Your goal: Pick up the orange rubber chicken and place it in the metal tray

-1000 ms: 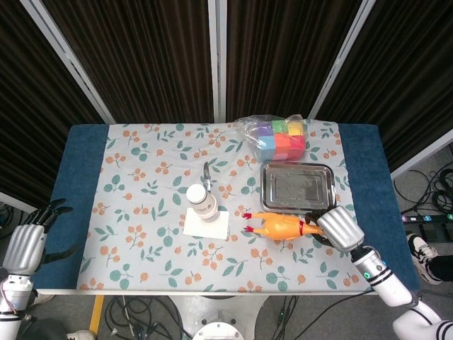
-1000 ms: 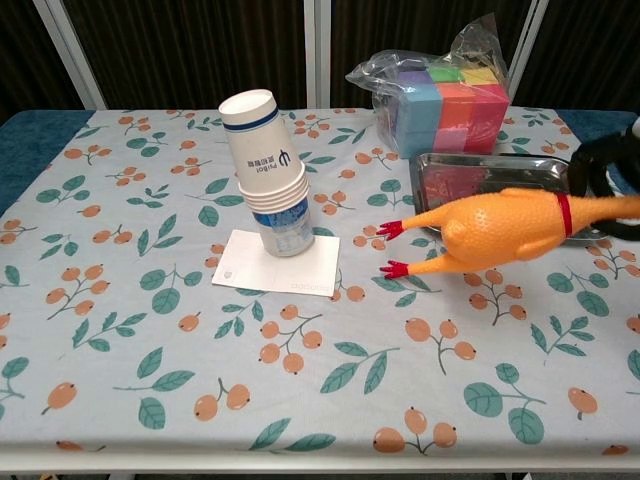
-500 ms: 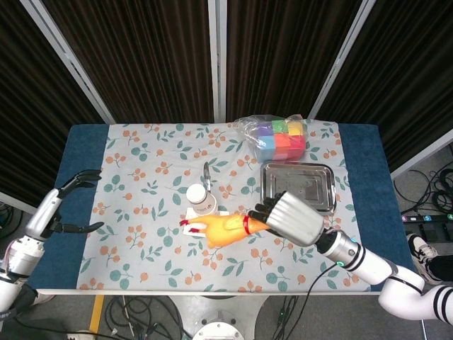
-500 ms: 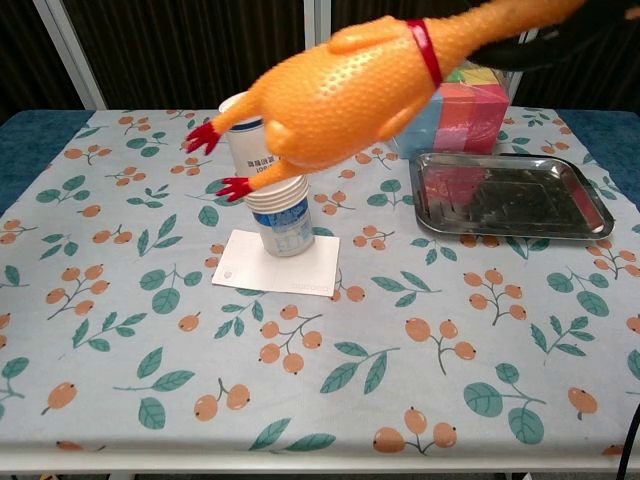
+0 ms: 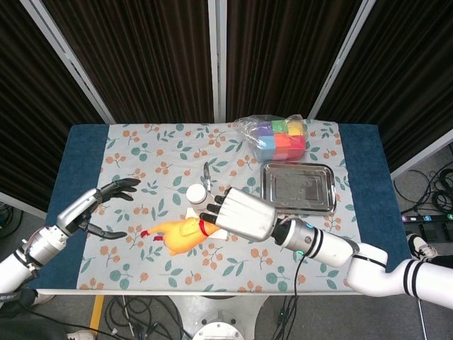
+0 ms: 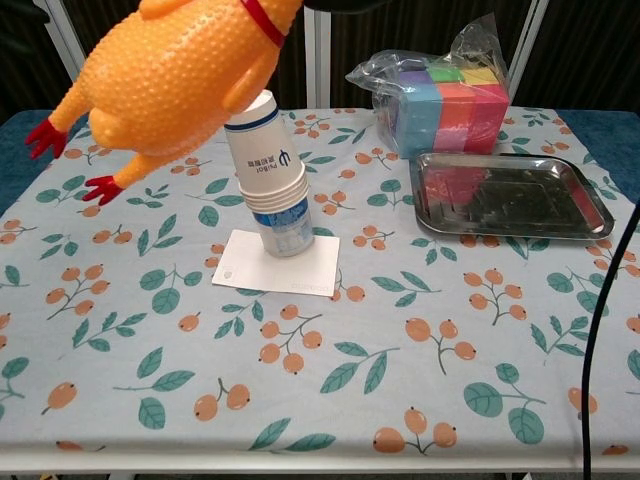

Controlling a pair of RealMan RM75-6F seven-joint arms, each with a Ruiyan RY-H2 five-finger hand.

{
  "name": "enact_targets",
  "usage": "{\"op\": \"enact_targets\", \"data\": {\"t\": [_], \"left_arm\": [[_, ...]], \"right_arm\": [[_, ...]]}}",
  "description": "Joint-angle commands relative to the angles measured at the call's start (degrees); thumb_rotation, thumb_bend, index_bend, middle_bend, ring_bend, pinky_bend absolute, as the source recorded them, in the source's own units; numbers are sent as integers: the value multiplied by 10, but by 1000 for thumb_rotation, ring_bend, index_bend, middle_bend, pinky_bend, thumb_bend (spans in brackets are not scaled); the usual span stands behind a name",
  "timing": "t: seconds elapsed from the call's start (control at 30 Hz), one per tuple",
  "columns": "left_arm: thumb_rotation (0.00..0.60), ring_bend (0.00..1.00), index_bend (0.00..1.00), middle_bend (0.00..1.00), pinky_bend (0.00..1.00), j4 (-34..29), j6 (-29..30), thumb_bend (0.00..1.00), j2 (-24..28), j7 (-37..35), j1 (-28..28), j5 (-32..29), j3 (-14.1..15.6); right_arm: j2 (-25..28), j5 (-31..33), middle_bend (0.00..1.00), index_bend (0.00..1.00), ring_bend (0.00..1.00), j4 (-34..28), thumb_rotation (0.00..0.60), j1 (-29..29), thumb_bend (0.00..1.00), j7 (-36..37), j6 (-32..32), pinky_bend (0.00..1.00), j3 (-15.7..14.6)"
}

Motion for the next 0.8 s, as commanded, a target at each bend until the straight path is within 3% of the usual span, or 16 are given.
{"op": "enact_targets", "data": {"t": [0.03, 0.3, 0.53, 0.8], "left_arm": [[600, 194, 213, 198, 264, 12, -13, 107, -12, -37, -28, 12, 15], [600, 194, 212, 197, 264, 10, -41, 105, -12, -62, -65, -4, 33], [600, 194, 212, 197, 265, 12, -25, 105, -11, -105, -81, 10, 56], [600, 194, 217, 197, 265, 6, -33, 105, -16, -93, -97, -4, 67]], "right_arm": [[-17, 20, 750, 985, 723, 14, 600, 24, 399, -15, -21, 935, 15], [-57, 62, 751, 985, 724, 44, 600, 64, 399, -32, -41, 935, 31], [-78, 88, 751, 986, 723, 67, 600, 88, 398, -50, -53, 935, 34], [-96, 112, 751, 986, 724, 77, 600, 109, 399, -70, -64, 935, 33]]}}
